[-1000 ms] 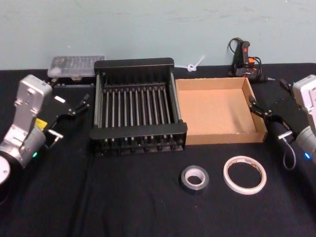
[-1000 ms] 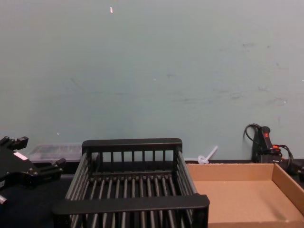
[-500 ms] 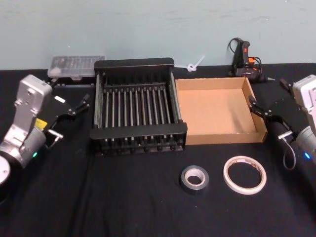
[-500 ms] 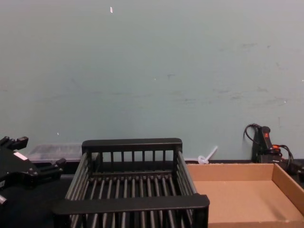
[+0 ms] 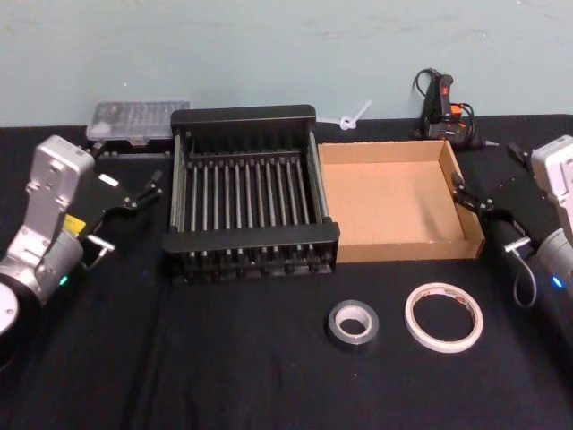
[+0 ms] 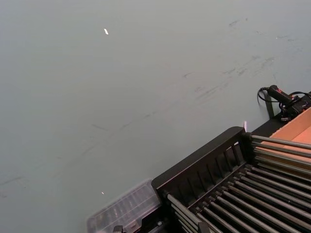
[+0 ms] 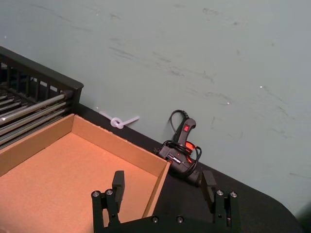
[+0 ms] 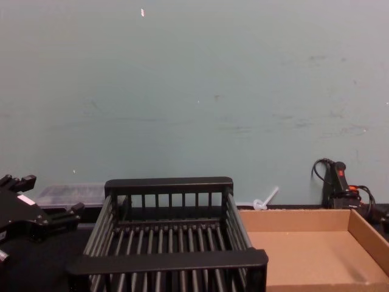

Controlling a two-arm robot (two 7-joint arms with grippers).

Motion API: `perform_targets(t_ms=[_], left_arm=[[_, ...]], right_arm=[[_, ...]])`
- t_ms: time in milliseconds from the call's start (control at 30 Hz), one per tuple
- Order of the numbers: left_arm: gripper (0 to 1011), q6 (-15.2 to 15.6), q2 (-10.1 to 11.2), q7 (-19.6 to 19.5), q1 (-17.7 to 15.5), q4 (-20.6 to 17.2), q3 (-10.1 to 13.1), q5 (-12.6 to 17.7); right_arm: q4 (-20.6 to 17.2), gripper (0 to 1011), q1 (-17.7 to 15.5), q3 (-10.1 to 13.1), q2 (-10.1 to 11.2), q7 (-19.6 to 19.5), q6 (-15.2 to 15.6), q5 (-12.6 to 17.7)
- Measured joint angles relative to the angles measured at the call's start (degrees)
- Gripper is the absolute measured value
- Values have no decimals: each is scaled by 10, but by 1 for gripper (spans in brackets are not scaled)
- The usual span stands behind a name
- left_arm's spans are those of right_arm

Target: Pick up the white tape and place it into the black box , Pick up the silver tape and place it into the brown box.

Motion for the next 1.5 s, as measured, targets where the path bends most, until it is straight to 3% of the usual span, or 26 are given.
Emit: perform_targets(t_ms=[300, 833, 1133, 1500], left_arm=[[1001, 0, 0, 0, 0, 0, 0, 0], [1001, 0, 0, 0, 0, 0, 0, 0], [1001, 0, 0, 0, 0, 0, 0, 0], [1001, 0, 0, 0, 0, 0, 0, 0]], right_arm=[[-25, 1002, -15, 23, 2, 16, 22, 13], [-142, 1002, -98, 88, 60, 86, 104, 86], [-177, 1003, -135, 102, 78, 114, 137, 99], [-187, 1002, -156, 107, 77, 143, 202, 115]])
